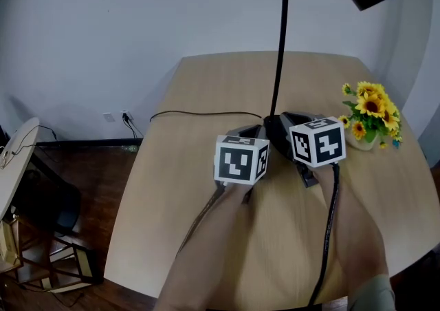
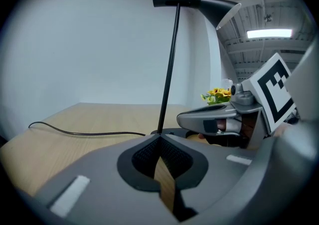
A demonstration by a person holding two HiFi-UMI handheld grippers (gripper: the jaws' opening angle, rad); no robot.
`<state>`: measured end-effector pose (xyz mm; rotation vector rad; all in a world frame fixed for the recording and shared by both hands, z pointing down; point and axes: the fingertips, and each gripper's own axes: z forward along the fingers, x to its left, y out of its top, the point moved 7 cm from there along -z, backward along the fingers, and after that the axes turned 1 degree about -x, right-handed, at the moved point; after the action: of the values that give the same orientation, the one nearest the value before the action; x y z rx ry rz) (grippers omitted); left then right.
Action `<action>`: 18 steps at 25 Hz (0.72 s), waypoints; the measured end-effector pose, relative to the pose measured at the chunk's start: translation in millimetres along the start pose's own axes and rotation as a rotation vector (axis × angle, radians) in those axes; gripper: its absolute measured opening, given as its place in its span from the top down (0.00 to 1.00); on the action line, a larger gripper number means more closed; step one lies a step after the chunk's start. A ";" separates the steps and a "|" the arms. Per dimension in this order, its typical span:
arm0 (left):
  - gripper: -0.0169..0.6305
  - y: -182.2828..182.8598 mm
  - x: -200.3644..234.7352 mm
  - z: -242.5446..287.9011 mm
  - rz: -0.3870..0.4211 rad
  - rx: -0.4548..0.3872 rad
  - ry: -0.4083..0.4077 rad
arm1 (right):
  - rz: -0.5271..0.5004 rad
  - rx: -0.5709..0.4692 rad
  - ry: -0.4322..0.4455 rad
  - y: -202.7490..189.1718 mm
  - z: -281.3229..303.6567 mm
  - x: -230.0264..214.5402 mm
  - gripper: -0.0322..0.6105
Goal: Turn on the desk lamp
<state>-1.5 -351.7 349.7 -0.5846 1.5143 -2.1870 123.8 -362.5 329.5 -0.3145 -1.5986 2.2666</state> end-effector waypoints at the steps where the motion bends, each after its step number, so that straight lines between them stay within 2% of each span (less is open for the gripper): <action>1: 0.99 0.5 0.4 1.3 -0.001 0.002 0.000 | -0.012 0.013 0.000 -0.4 1.5 0.3 0.95; 5: 0.99 2.7 3.2 5.3 -0.002 0.002 0.007 | -0.031 0.040 0.001 -0.5 6.6 -3.5 0.95; 11: 0.99 5.1 5.3 6.7 0.003 0.007 -0.007 | 0.029 0.080 0.037 -2.0 14.1 -13.1 0.95; 18: 0.99 3.9 4.4 8.2 0.000 0.007 -0.003 | 0.026 0.170 0.053 -10.3 21.1 -10.4 0.95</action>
<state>-0.2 -361.8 349.1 -0.5856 1.5041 -2.1898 127.0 -381.8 346.1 -0.3502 -1.3731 2.3736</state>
